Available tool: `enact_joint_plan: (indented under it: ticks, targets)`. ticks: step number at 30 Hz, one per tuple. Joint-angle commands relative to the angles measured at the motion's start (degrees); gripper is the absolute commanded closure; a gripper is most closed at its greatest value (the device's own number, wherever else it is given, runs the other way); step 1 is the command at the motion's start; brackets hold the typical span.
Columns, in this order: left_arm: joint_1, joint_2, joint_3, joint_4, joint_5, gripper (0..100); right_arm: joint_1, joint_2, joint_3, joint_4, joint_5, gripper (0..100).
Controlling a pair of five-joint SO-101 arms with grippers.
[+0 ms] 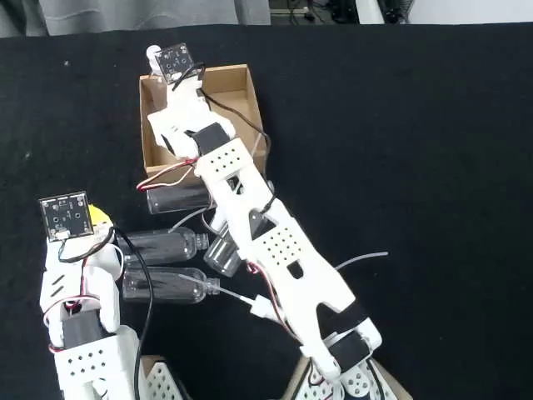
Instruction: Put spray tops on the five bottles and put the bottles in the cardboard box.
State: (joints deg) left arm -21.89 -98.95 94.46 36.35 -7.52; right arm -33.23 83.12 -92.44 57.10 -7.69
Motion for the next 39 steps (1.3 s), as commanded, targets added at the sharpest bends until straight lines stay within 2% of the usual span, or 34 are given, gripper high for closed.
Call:
enact_joint_plan:
  ticks: [1,13,19,30,35,39]
  targets:
    - [-0.31,-0.53,-0.84,-1.14,-0.09,97,-1.05,-4.35,-3.38,0.35,0.44,68.4]
    - [-0.31,-0.53,-0.84,-1.23,-0.09,97,-1.05,-4.0,-3.38,1.85,0.35,69.1]
    - [-0.4,-0.53,-0.84,-1.23,-0.09,97,-0.97,-4.09,-3.38,1.41,0.7,82.2]
    - [-0.4,-0.53,-0.84,-1.14,-0.09,97,-0.7,-2.07,-3.38,-3.52,0.7,83.8]
    - [-0.4,-0.53,-0.84,-1.14,-0.09,97,-0.7,-0.4,-3.38,-7.91,2.73,94.6]
    - [-0.4,-0.53,-0.84,-1.14,-0.09,97,-0.7,-0.31,-3.38,-7.82,3.52,95.6]
